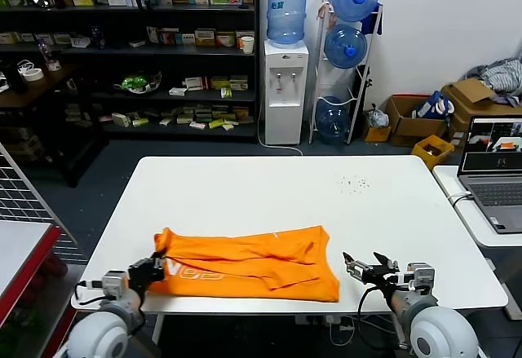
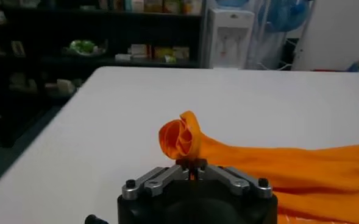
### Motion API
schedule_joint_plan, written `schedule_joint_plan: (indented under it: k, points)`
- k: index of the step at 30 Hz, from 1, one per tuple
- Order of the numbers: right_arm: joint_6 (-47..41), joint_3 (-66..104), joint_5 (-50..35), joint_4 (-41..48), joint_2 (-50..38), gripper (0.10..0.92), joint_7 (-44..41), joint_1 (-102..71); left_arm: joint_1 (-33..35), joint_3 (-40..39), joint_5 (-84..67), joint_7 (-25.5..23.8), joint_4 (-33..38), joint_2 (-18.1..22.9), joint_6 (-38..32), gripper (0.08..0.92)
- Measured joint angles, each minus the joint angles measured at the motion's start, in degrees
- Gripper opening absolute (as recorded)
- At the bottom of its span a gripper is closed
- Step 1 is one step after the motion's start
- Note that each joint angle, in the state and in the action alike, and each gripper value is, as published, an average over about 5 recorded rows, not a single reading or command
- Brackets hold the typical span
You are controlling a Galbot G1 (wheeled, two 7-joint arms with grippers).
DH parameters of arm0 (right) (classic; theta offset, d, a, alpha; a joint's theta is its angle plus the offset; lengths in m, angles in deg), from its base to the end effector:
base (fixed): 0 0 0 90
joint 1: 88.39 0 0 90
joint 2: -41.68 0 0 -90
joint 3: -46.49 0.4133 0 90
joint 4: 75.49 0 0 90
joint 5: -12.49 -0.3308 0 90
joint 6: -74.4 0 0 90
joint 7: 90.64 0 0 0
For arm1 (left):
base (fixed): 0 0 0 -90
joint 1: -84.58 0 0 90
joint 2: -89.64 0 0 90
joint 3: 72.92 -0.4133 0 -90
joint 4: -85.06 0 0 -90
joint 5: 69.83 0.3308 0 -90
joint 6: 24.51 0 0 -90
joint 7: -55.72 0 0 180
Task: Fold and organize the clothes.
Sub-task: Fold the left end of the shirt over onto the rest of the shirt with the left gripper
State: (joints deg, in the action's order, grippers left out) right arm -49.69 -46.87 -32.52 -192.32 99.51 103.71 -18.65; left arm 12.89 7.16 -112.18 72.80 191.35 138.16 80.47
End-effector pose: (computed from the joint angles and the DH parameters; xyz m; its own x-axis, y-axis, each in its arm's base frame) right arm 0.1959 -0.1259 -0.3203 -0.8064 -0.1516 0.5716 -0.0822 0.9859 0.1455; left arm 0.2101 0.1713 -0.3606 -0.8868 0.0205 0.4618 0.0310 0.9994 0.0152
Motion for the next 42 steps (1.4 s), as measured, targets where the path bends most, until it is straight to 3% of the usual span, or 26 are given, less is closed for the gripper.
schedule_joint_plan:
  k: [8, 15, 19, 27, 33, 42]
  points:
    - [0.3, -0.7, 0.8, 0.6, 0.7, 0.823, -0.2, 0.4, 2.4, 4.9, -0.2, -0.5, -2.7, -8.4, -1.4, 0.129]
    - [0.4, -0.7, 1.6, 0.6, 1.3, 0.823, -0.1, 0.1, 2.8, 4.6, -2.1, 1.5, -0.2, -10.0, -0.2, 0.129]
    - [0.3, -0.6, 2.1, 0.2, 1.6, 0.823, 0.0, -0.4, 1.0, 1.7, -5.8, 4.7, 3.7, -7.3, 2.1, 0.129]
    - [0.1, -0.1, 3.1, -0.5, 2.6, 0.823, 0.3, -1.6, -5.8, -7.6, -15.0, 13.8, 8.8, 1.8, 6.1, 0.129]
    - [0.0, -0.1, 3.6, -0.8, 3.2, 0.823, 0.5, -2.0, -11.3, -14.9, -18.5, 19.6, 9.5, 8.6, 7.6, 0.129]
    - [0.1, -0.2, 3.8, -0.7, 3.4, 0.823, 0.6, -2.2, -16.6, -22.2, -19.8, 23.7, 8.1, 15.4, 8.4, 0.129]
